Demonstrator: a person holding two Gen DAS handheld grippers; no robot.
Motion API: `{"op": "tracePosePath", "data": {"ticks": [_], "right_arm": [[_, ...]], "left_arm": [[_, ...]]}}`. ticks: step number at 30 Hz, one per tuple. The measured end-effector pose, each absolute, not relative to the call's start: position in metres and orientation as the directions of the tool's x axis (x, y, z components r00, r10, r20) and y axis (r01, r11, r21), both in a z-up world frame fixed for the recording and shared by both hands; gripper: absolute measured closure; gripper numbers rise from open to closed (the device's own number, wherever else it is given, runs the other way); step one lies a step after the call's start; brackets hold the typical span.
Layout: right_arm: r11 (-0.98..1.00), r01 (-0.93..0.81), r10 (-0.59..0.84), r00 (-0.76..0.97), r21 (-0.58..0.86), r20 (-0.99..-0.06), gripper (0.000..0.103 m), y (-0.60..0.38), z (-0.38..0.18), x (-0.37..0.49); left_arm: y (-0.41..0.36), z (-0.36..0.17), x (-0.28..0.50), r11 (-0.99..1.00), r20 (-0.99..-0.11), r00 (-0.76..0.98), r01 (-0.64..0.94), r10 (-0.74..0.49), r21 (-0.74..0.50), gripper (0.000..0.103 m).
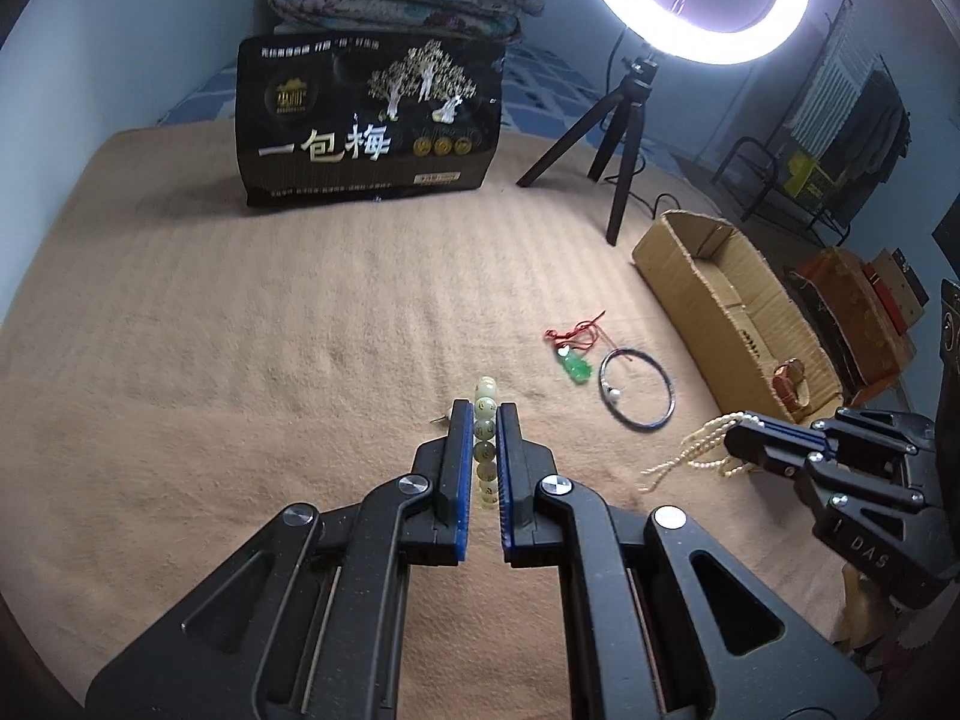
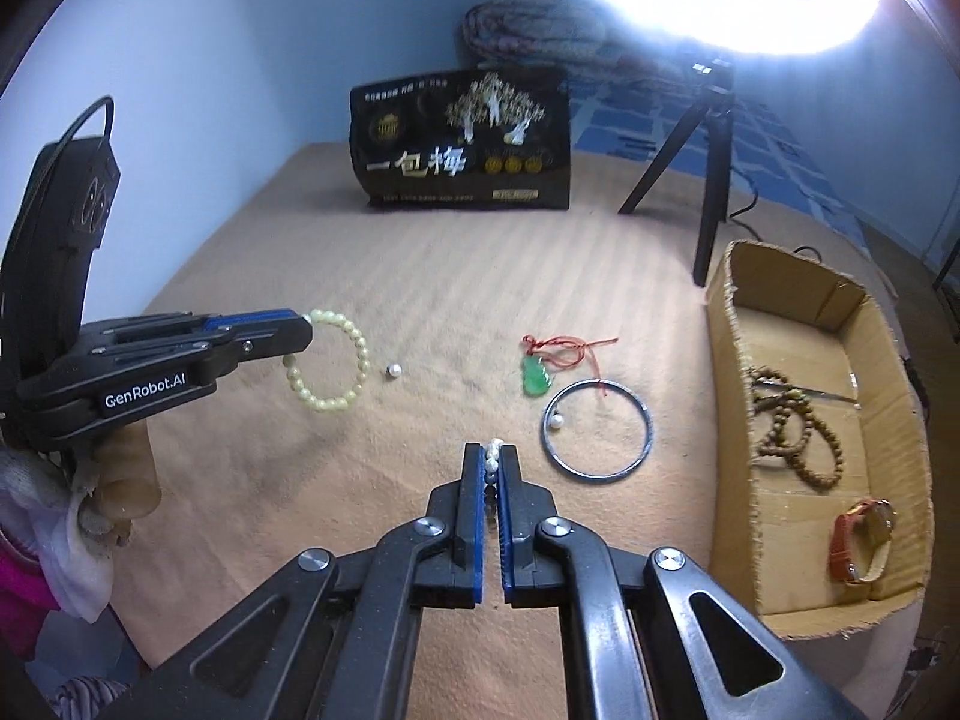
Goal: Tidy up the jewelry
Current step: 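Carry the bracelet with the left tool while the right tool carries the necklace over the box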
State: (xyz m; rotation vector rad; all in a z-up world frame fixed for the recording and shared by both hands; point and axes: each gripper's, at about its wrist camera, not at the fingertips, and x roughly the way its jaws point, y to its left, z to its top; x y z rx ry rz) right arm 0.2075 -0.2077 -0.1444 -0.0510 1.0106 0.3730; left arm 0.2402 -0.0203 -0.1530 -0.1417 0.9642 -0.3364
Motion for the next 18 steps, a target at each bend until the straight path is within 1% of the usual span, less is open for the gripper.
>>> {"op": "tracePosePath", "data": {"ticks": [8,13,18], "right_arm": [[0.943,-0.311,0.278,0.541,0.118,-0.794,0.102,-0.23,-0.105,0.196],[0.953,-0.28,0.265,0.586,0.115,-0.766,0.102,-0.255,-0.082,0.193],[0.965,-0.243,0.236,0.616,0.104,-0.752,0.102,-0.282,-0.071,0.194]], "left_arm": [[-0.032,-0.13,0.231,0.926,-0.751,0.542,0.255,-0.377,-0.28,0.098],[-0.053,-0.114,0.226,0.909,-0.729,0.548,0.302,-0.411,-0.286,0.098],[-0.08,-0.1,0.224,0.887,-0.706,0.544,0.353,-0.453,-0.297,0.098]]}}
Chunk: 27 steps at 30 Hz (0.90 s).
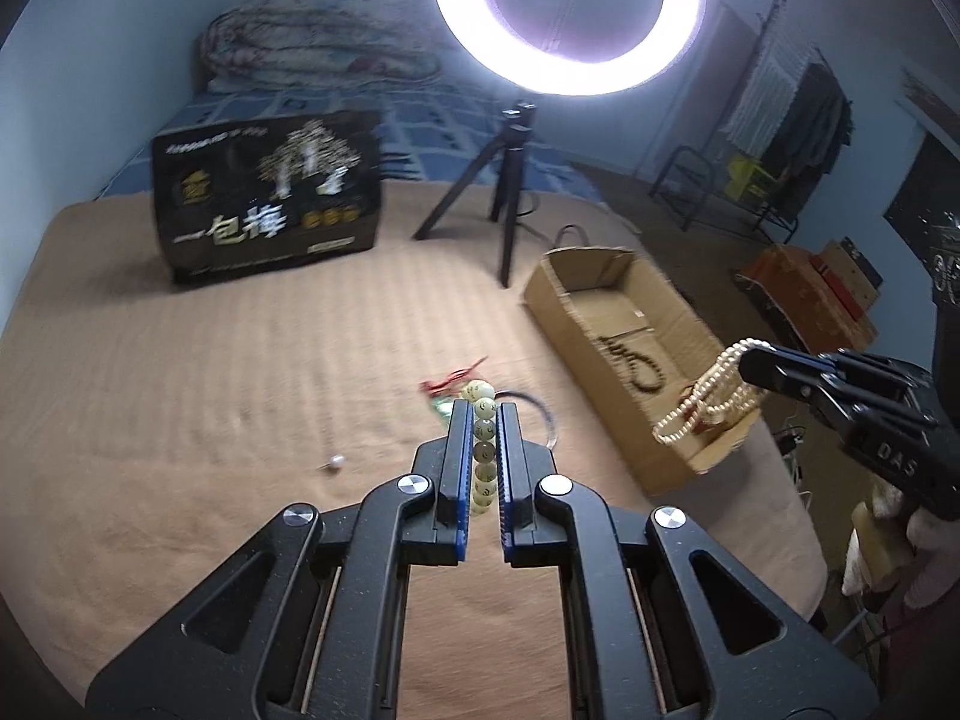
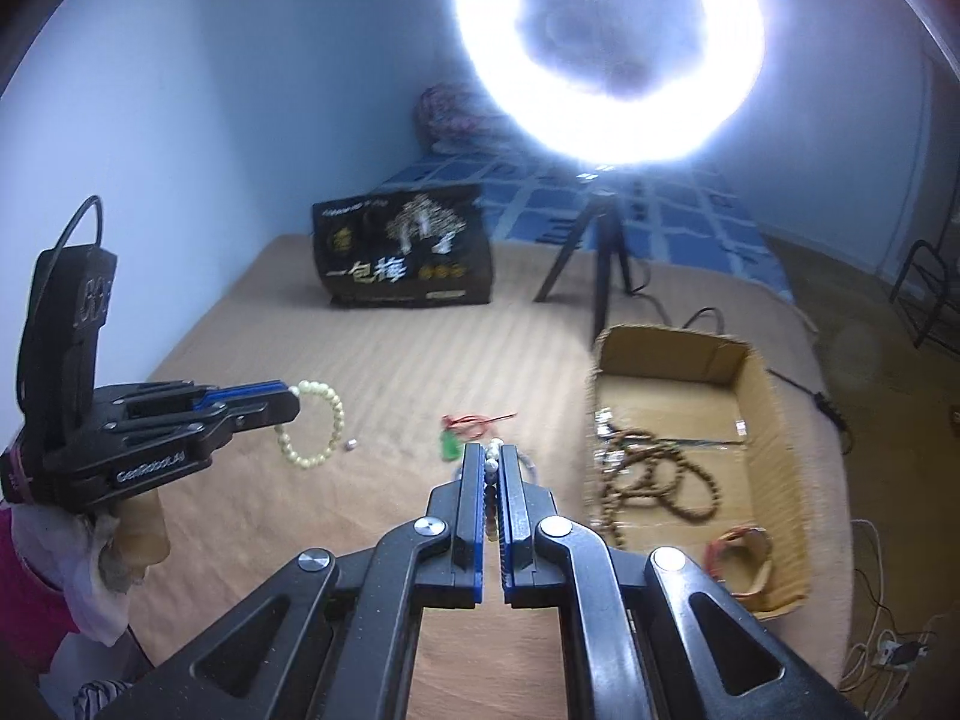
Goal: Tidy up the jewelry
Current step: 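Carry the bracelet with the left tool while the right tool carries the necklace over the box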
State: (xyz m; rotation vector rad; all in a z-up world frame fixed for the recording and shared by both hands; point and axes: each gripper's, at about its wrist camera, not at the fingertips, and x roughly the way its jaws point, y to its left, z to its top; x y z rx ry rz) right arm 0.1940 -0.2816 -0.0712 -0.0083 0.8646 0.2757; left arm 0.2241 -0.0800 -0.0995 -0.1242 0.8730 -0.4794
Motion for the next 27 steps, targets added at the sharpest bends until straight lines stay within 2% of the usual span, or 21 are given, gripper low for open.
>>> {"op": "tracePosePath", "data": {"ticks": [14,27], "right_arm": [[0.986,-0.139,0.157,0.655,0.087,-0.739,0.102,-0.35,-0.069,0.205],[0.994,-0.064,0.105,0.659,0.083,-0.745,0.102,-0.394,-0.085,0.227]], "left_arm": [[-0.163,-0.078,0.232,0.819,-0.664,0.504,0.475,-0.553,-0.322,0.098],[-0.231,-0.083,0.244,0.773,-0.662,0.451,0.541,-0.599,-0.331,0.098]]}}
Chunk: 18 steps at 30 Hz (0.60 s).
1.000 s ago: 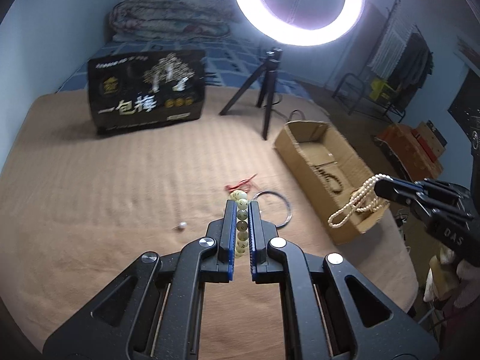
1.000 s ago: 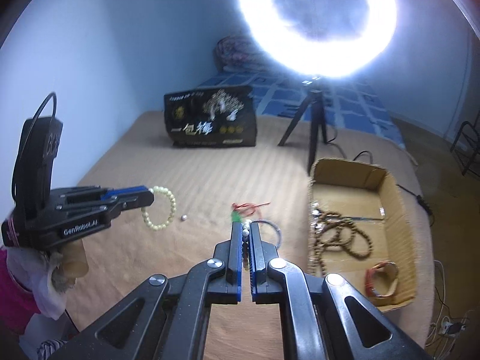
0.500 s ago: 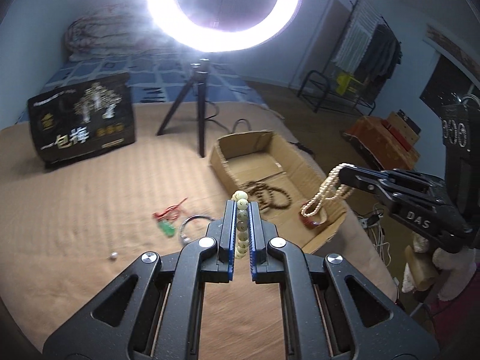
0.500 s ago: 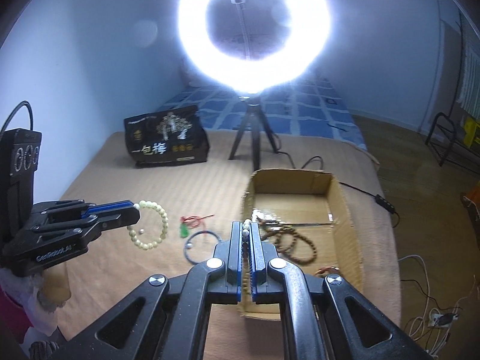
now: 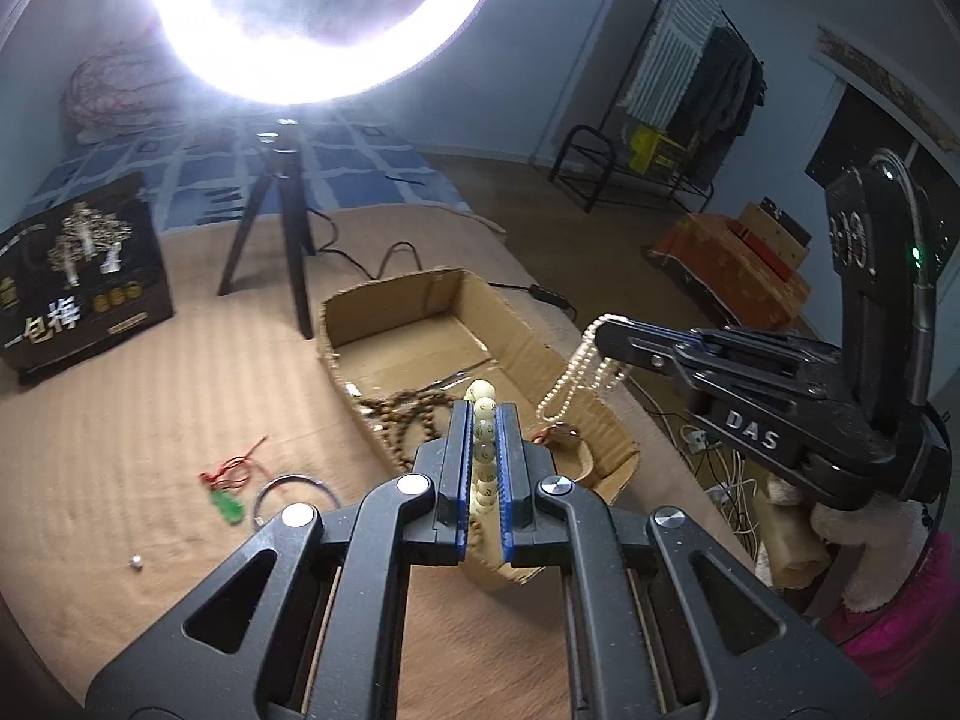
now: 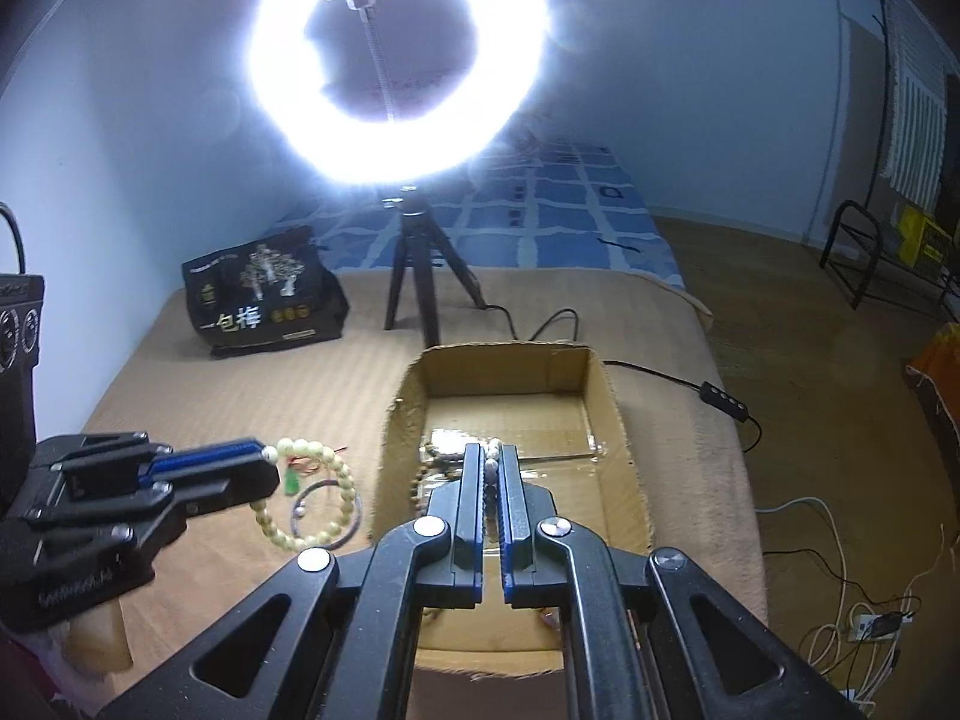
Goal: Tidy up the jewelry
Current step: 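Carry the bracelet with the left tool while the right tool carries the necklace over the box, then open the left tool over the box while the right tool drops the necklace in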
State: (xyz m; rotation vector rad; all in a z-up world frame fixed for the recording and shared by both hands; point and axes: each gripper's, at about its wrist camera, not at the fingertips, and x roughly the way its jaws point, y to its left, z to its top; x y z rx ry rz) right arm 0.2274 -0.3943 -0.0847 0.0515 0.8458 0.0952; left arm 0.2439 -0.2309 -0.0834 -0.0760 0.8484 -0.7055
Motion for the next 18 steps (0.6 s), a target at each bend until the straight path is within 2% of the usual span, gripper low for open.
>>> {"op": "tracePosePath", "data": {"ticks": [18], "right_arm": [[0.996,-0.015,0.076,0.612,0.085,-0.787,0.102,-0.421,-0.125,0.257]], "left_arm": [[-0.272,-0.133,0.253,0.779,-0.734,0.38,0.54,-0.563,-0.318,0.098]]}}
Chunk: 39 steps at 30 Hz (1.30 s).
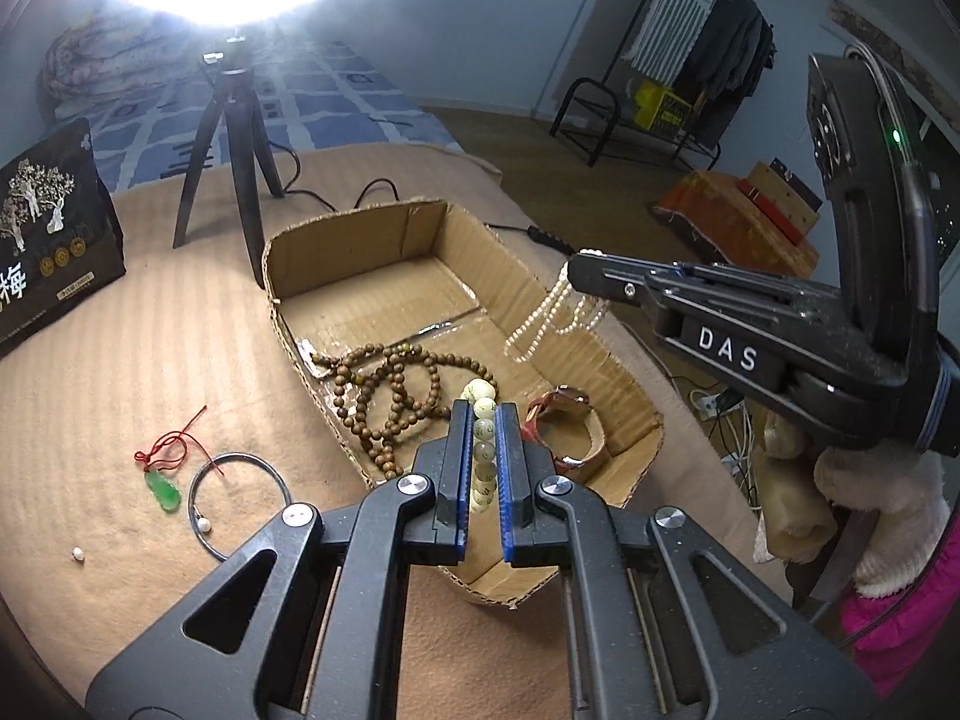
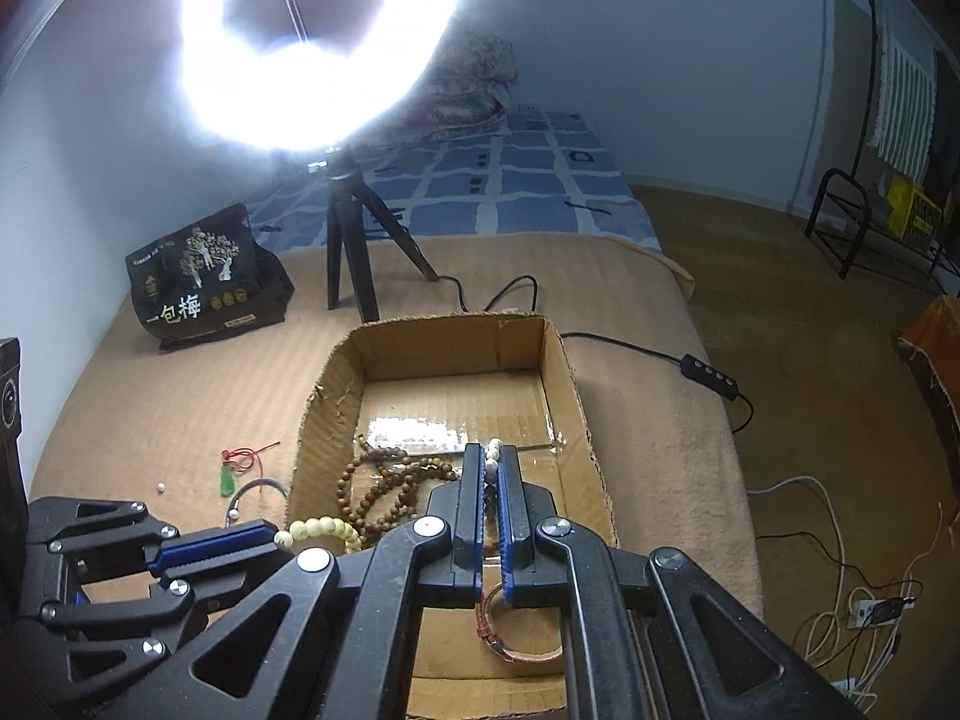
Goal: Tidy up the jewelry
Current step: 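Open the left tool over the box while the right tool drops the necklace in, then withdraw both tools from the box toward the jade pendant and pearl bead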
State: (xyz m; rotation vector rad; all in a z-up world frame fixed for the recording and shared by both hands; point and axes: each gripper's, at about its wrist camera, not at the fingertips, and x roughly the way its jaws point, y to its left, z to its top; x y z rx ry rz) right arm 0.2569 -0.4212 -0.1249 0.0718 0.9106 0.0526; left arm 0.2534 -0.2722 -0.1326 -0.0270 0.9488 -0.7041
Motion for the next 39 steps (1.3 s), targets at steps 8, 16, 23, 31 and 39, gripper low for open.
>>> {"op": "tracePosePath", "data": {"ticks": [8,16,23,31,39], "right_arm": [[0.997,-0.007,0.069,0.599,0.081,-0.797,0.078,-0.422,-0.134,0.259],[0.996,0.047,0.026,0.646,0.074,-0.763,0.015,-0.426,-0.124,0.253],[0.997,0.064,-0.002,0.656,0.053,-0.755,0.003,-0.422,-0.12,0.251],[0.997,0.04,0.023,0.665,0.067,-0.747,0.002,-0.412,-0.112,0.248],[0.997,-0.021,0.074,0.673,0.081,-0.736,0.002,-0.384,-0.106,0.249]], "left_arm": [[-0.276,-0.142,0.251,0.78,-0.75,0.369,0.55,-0.548,-0.3,0.098],[-0.27,-0.138,0.247,0.792,-0.75,0.401,0.552,-0.526,-0.26,0.059],[-0.263,-0.137,0.245,0.794,-0.755,0.397,0.549,-0.522,-0.261,0.059],[-0.239,-0.132,0.245,0.807,-0.74,0.415,0.517,-0.529,-0.286,0.059],[-0.189,-0.131,0.246,0.849,-0.747,0.473,0.474,-0.468,-0.232,0.059]]}}
